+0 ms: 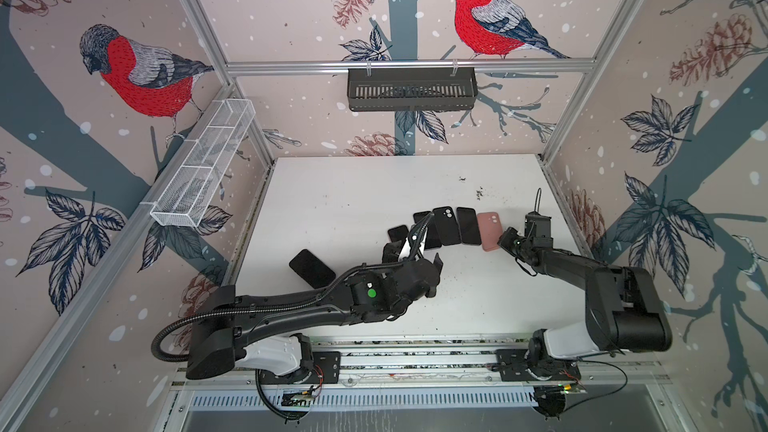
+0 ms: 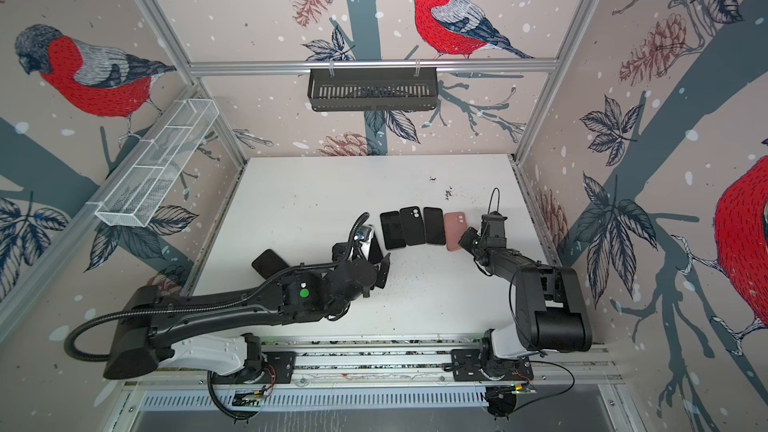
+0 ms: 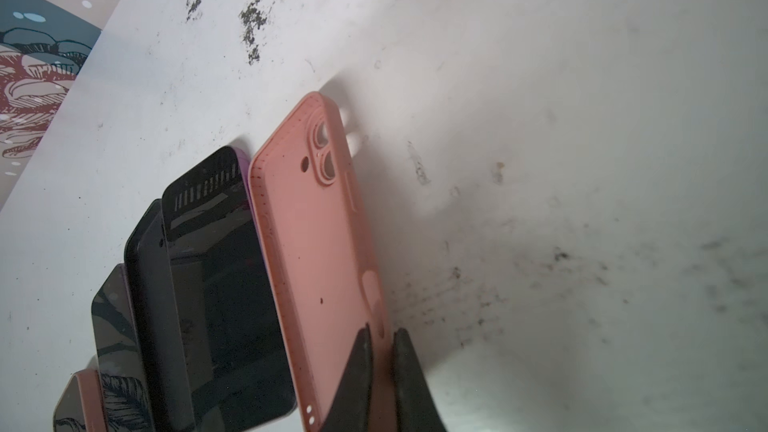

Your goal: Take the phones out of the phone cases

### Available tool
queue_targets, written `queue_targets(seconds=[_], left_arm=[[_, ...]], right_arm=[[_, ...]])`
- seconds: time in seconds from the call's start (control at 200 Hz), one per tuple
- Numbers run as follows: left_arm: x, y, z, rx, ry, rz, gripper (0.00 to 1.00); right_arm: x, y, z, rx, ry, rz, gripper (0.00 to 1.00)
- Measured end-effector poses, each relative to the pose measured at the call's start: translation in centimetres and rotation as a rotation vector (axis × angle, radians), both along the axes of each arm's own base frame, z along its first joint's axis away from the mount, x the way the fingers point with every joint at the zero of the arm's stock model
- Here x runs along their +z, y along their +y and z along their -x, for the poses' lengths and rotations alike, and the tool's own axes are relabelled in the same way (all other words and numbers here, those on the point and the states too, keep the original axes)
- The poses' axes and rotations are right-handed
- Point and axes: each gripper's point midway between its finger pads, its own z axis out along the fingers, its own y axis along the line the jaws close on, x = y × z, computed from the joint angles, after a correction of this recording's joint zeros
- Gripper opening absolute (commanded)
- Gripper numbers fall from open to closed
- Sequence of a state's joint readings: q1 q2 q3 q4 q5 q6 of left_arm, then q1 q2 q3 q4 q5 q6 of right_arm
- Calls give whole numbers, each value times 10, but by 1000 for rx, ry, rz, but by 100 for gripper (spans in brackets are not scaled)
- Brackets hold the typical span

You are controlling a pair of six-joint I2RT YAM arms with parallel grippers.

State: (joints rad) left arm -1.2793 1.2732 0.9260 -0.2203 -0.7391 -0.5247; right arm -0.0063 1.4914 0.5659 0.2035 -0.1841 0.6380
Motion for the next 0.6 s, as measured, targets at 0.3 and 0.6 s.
queue_targets(seconds=[0.3, 0.6], left_arm=[[-6, 15, 14, -14, 31, 59, 98], [-34, 14, 19, -12, 78, 22, 98]], right_arm=[[-5, 7, -26, 42, 2, 37, 20], [-4, 16, -27, 116, 5, 36, 83]])
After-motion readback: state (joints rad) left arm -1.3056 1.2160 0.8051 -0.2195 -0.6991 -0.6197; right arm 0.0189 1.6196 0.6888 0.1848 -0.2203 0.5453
